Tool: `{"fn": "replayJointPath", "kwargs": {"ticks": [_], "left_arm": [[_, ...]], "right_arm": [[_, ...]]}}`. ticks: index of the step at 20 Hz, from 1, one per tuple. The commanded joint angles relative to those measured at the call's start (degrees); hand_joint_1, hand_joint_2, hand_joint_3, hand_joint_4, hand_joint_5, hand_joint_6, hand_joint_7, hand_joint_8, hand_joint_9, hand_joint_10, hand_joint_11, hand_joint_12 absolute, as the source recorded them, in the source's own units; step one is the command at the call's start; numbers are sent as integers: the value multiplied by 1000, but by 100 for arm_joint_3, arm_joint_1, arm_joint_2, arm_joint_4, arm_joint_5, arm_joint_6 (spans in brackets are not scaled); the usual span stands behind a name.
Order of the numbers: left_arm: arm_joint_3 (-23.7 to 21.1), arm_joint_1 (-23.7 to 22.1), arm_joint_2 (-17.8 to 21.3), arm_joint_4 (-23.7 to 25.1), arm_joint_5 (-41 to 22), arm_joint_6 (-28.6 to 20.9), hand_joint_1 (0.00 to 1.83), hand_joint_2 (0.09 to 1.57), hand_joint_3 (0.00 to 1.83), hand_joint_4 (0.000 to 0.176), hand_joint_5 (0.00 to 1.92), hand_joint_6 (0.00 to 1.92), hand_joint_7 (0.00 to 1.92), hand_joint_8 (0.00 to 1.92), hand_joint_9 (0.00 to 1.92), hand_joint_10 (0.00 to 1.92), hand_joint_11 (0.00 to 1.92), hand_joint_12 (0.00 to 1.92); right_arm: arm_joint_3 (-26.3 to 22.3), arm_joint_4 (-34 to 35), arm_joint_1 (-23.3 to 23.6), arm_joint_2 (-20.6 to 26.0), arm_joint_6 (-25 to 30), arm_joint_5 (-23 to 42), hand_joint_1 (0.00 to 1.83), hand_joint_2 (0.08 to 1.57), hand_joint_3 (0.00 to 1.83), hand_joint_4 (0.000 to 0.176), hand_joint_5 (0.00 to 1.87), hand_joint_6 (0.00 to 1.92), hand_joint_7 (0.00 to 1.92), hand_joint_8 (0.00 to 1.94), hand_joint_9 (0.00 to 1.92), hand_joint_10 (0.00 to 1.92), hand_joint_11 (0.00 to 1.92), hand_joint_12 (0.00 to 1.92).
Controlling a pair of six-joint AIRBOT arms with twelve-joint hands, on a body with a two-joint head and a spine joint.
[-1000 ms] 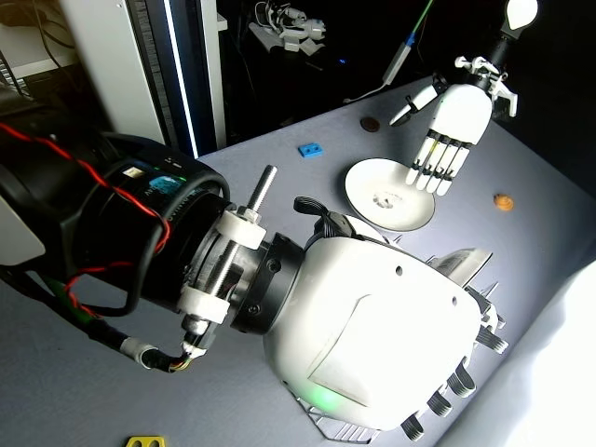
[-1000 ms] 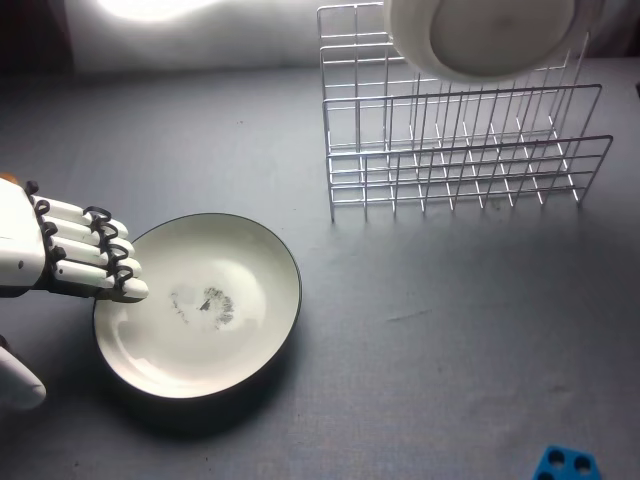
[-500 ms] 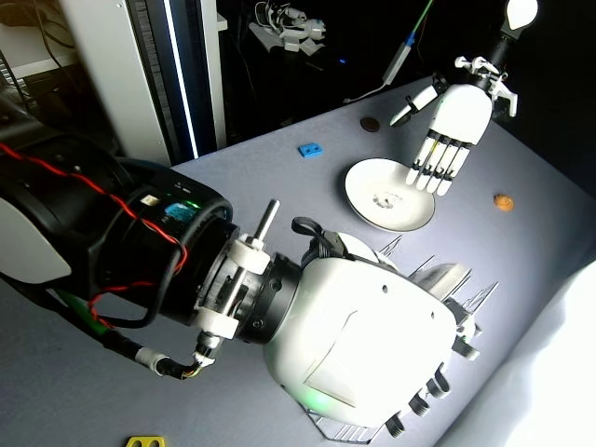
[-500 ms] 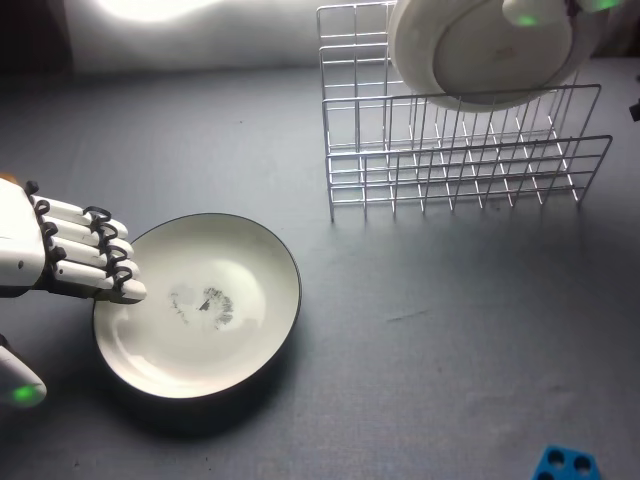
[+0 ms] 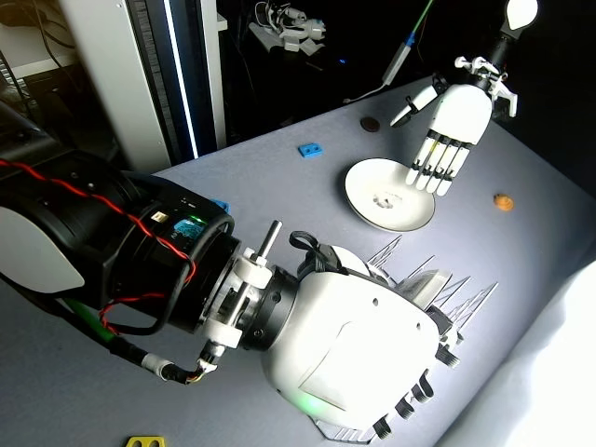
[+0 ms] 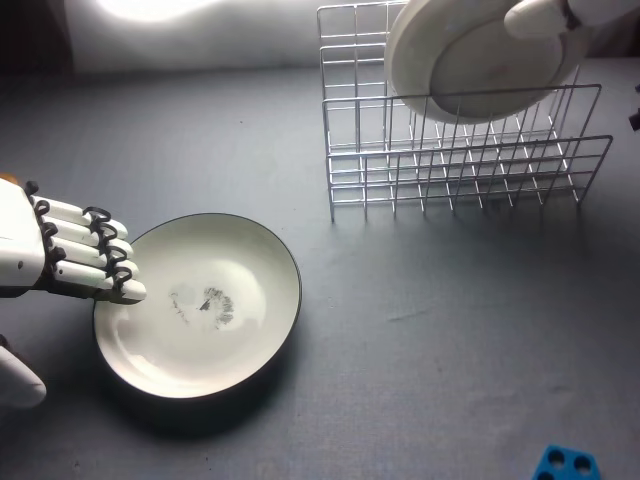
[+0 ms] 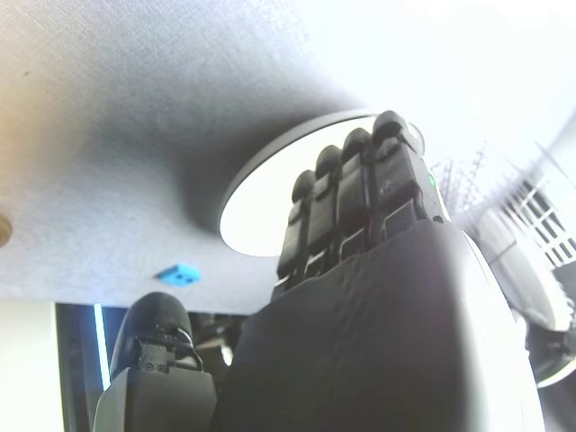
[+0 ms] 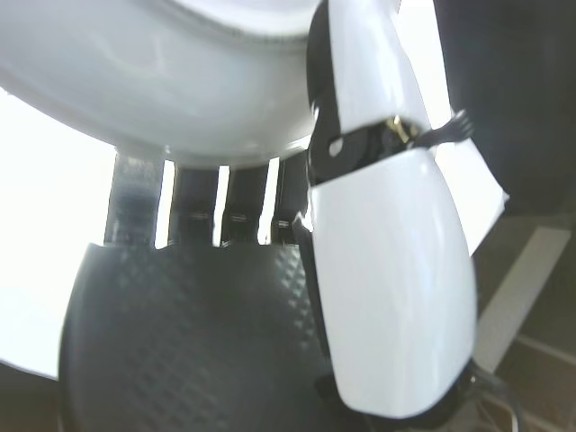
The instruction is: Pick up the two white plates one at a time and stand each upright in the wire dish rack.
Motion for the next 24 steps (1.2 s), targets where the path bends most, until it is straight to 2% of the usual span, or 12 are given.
{"fn": "replayJointPath", "kwargs": {"ticks": [1,5,9,16,21,24], "left_arm": [[46,-26,25,-247,-92,16,0,1086,1,0,77,6,96,6,61,6,0,0],[49,-5,21,-247,-89,24,0,1088,2,0,80,5,105,7,68,7,6,3],[50,2,15,-219,-78,30,0,1093,3,0,73,1,104,5,72,7,12,6],[55,2,10,-220,-78,30,0,1092,2,0,70,4,105,5,75,5,8,4],[53,5,10,-220,-79,30,0,1099,5,0,66,1,103,3,76,4,10,4],[41,14,10,-220,-81,30,0,1098,3,0,51,0,97,0,72,1,2,1]], "right_arm": [[39,175,40,28,112,763,1374,1111,0,0,927,1068,1008,937,903,1113,753,1204],[78,175,-25,-7,107,804,1367,1131,2,0,878,1136,962,1009,871,1176,725,1239],[130,175,-109,-62,48,845,1373,1112,0,0,926,1062,1010,961,895,1113,747,1226],[205,175,-267,-141,-9,905,1369,1122,0,0,916,1105,975,988,878,1135,739,1203],[208,175,-333,-157,-75,916,1353,1166,3,0,840,1237,895,1125,774,1261,665,1257],[215,175,-328,-156,-75,938,1355,1162,1,0,865,1202,902,1117,766,1267,659,1285]]}}
